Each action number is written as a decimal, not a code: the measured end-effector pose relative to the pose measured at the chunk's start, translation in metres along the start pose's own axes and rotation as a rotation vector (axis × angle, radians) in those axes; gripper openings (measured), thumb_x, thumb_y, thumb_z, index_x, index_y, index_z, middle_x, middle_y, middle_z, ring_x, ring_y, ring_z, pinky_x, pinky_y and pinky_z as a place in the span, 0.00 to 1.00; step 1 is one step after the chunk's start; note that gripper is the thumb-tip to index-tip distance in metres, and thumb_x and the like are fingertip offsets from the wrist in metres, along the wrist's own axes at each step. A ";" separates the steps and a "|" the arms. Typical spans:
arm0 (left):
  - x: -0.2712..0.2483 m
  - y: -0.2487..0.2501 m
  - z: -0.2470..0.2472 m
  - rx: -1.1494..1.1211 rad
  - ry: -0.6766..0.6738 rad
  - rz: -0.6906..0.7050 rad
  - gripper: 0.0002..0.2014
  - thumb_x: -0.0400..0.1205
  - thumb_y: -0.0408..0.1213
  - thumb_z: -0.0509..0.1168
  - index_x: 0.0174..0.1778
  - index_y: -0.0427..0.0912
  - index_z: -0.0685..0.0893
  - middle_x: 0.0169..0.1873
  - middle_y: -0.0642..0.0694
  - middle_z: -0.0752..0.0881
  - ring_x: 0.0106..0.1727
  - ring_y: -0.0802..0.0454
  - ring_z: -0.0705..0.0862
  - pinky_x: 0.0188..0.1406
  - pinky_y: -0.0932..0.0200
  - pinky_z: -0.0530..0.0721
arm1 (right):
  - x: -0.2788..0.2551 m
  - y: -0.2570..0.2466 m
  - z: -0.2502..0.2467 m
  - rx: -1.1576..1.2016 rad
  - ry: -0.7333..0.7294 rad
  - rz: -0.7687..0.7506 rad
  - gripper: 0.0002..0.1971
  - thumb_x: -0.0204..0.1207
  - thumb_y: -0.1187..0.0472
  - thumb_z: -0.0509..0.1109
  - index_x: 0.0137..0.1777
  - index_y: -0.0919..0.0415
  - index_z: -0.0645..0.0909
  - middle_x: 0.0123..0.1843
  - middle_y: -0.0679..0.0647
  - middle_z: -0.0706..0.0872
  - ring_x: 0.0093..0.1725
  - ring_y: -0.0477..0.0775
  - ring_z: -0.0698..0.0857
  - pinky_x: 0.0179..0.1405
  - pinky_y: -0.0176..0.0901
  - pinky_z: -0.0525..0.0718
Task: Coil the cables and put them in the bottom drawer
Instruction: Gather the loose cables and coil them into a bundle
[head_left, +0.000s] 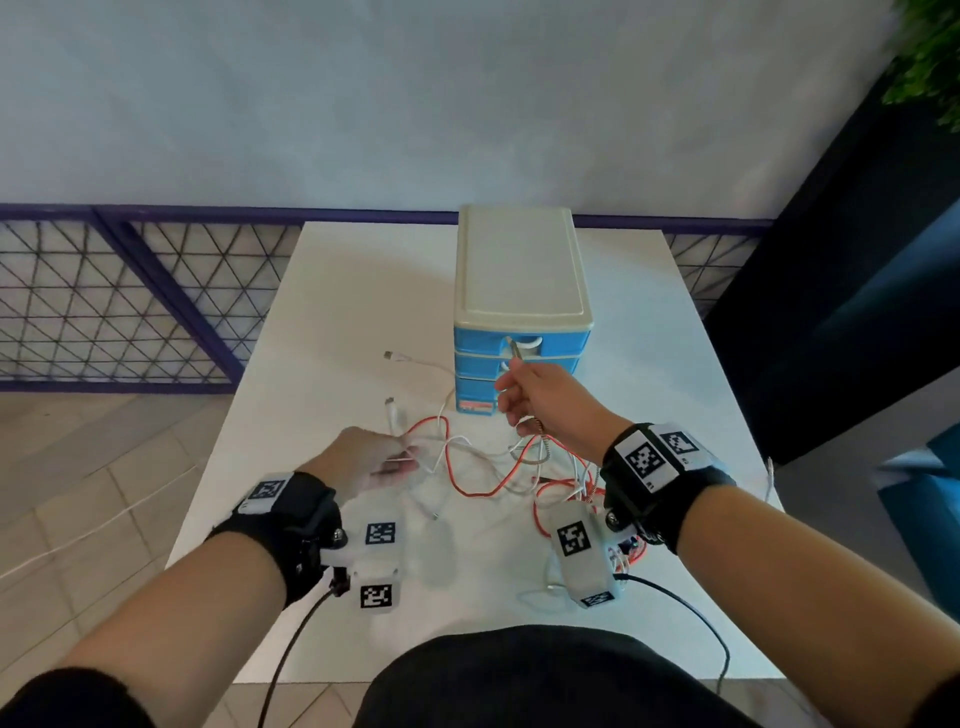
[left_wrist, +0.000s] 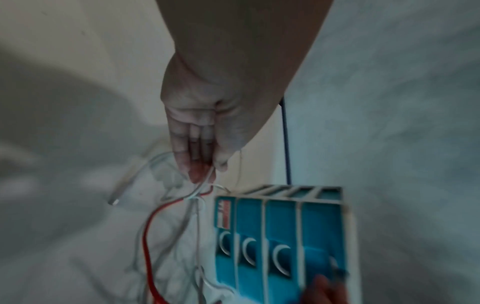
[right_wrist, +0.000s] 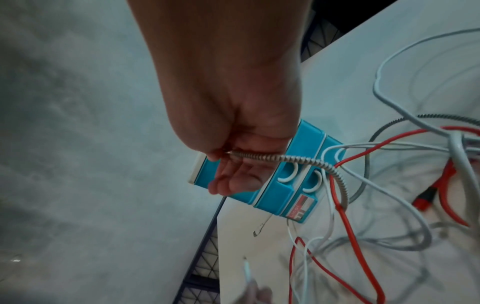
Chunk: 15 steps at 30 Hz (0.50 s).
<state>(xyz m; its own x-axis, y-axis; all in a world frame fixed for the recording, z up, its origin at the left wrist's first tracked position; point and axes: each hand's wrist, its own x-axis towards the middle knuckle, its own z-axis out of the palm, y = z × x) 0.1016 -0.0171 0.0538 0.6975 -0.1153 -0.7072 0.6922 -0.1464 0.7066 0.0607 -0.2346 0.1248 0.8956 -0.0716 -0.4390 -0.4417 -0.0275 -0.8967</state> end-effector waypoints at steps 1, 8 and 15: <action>-0.007 0.008 0.003 -0.004 -0.034 0.066 0.05 0.82 0.32 0.66 0.46 0.33 0.81 0.36 0.41 0.90 0.34 0.52 0.88 0.36 0.62 0.89 | 0.001 0.000 0.004 0.026 -0.005 0.005 0.16 0.88 0.55 0.52 0.46 0.64 0.76 0.34 0.57 0.83 0.30 0.52 0.83 0.26 0.39 0.82; -0.046 0.031 0.041 0.205 -0.151 0.388 0.08 0.80 0.39 0.68 0.39 0.40 0.78 0.33 0.41 0.91 0.28 0.50 0.87 0.32 0.61 0.87 | 0.016 -0.003 0.031 0.111 -0.062 0.044 0.09 0.86 0.62 0.54 0.53 0.64 0.74 0.36 0.56 0.86 0.33 0.52 0.84 0.31 0.38 0.78; -0.030 0.015 0.040 0.532 -0.277 0.520 0.09 0.81 0.37 0.65 0.35 0.46 0.87 0.36 0.46 0.89 0.35 0.53 0.88 0.36 0.64 0.82 | 0.005 -0.001 0.033 -0.060 -0.044 0.013 0.17 0.87 0.53 0.53 0.45 0.61 0.77 0.48 0.59 0.89 0.44 0.56 0.87 0.47 0.46 0.85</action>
<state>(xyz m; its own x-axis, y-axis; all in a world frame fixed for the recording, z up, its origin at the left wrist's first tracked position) 0.0839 -0.0550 0.0843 0.7871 -0.5279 -0.3189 0.0602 -0.4489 0.8916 0.0679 -0.2019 0.1217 0.8907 -0.0282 -0.4537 -0.4543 -0.0869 -0.8866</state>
